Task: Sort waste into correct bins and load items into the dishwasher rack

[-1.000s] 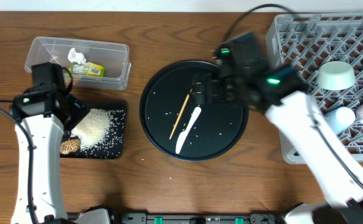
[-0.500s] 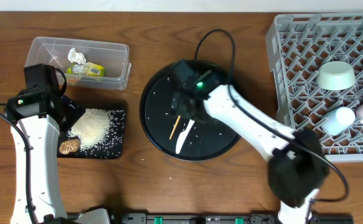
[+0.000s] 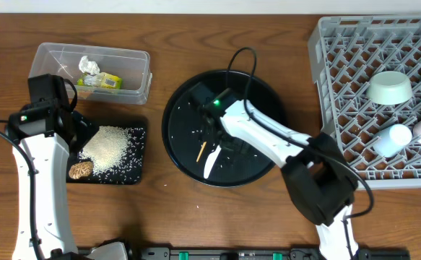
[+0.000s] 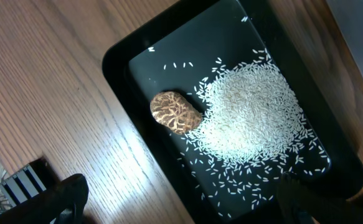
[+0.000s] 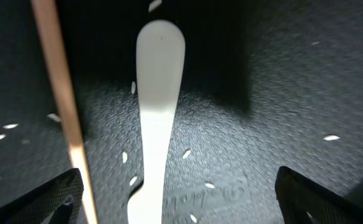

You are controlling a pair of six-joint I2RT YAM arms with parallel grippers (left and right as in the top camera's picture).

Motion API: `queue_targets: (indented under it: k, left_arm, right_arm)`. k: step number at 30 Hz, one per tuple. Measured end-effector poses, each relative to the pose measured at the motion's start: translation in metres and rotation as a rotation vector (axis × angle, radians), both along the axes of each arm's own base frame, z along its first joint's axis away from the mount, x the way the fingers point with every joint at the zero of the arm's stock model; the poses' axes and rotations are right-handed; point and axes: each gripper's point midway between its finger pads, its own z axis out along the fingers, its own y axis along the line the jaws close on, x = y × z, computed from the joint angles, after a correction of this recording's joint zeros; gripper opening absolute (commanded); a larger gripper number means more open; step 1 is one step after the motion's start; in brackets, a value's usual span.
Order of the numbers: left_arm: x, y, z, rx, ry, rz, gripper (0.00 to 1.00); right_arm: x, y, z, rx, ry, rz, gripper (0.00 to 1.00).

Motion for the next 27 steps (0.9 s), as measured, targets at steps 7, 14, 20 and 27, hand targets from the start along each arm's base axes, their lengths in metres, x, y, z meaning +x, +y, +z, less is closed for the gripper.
queue_targets:
  k: [7,14,20,27]
  left_arm:
    - [0.000,0.000,0.000,0.000,0.000,0.000,0.98]
    - [0.000,0.000,0.000,0.000,0.000,0.000,0.98]
    - [0.000,0.000,0.000,0.000,0.000,0.000,0.98]
    - [0.000,0.000,0.000,0.000,0.000,0.000,0.98]
  right_arm:
    - [-0.005,0.002,-0.014,-0.021,0.021,0.005,0.74]
    - [-0.003,-0.005,-0.013,-0.044,0.020,-0.002,0.66]
    - [0.003,-0.006,-0.016,-0.028,0.006,-0.014,0.66]
    - [0.005,0.000,-0.019,0.011,-0.003,-0.013,0.50]
